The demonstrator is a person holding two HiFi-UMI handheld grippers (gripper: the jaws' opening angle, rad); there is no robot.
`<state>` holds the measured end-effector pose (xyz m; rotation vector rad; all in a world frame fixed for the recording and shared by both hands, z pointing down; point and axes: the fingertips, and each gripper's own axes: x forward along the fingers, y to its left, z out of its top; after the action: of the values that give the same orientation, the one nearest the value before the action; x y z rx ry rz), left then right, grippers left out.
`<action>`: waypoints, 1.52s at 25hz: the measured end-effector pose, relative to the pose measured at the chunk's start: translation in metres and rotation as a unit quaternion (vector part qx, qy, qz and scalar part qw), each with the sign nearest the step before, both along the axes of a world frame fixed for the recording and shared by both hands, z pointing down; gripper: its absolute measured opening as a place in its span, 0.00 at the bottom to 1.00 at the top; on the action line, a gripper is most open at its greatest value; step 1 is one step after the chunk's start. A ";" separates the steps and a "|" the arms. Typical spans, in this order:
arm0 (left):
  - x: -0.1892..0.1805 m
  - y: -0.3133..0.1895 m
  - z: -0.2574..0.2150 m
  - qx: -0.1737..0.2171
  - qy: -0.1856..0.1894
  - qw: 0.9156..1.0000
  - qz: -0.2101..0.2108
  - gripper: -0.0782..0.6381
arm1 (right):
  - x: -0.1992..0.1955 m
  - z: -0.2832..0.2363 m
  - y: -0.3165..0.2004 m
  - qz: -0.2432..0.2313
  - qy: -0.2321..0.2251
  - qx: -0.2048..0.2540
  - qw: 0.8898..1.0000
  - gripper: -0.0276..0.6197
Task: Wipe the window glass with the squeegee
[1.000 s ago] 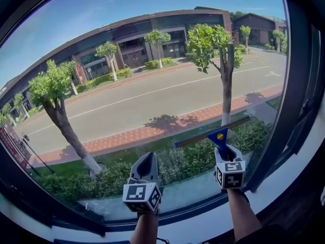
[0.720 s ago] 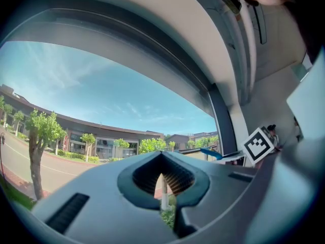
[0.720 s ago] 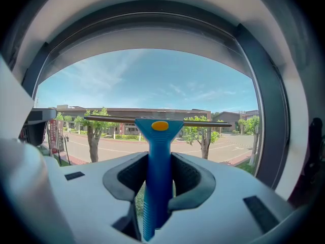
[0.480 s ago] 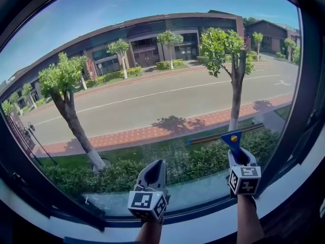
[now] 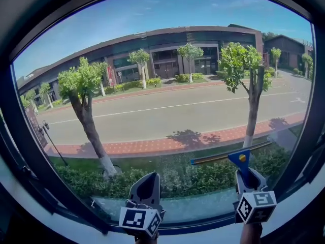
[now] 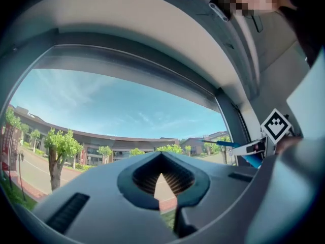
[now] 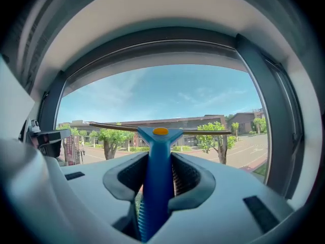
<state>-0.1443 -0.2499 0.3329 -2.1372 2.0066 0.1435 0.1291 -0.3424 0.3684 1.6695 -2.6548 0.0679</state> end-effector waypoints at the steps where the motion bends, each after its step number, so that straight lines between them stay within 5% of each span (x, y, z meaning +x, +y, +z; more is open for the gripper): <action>1: -0.002 0.001 -0.008 0.008 -0.005 1.000 -0.001 0.11 | -0.007 -0.004 0.001 -0.008 0.004 0.001 1.000 0.25; 7: -0.035 0.006 -0.049 0.032 -0.025 0.999 0.008 0.11 | -0.052 -0.024 0.017 -0.013 0.003 -0.011 1.000 0.25; 12: -0.081 -0.001 -0.093 0.049 -0.059 0.996 0.038 0.11 | -0.109 -0.071 0.024 0.009 -0.014 0.032 0.999 0.25; 21: -0.151 0.011 -0.212 0.151 -0.147 0.976 0.054 0.11 | -0.208 -0.179 0.036 0.015 -0.052 0.095 0.994 0.25; 38: -0.167 0.013 -0.368 0.236 -0.153 0.959 0.036 0.11 | -0.244 -0.406 0.028 0.038 -0.050 0.212 0.975 0.25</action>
<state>-0.3116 -0.2369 -0.0352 -1.7993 1.5354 0.2575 -0.1151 -0.3149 -0.0377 1.9229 -2.8263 -0.4605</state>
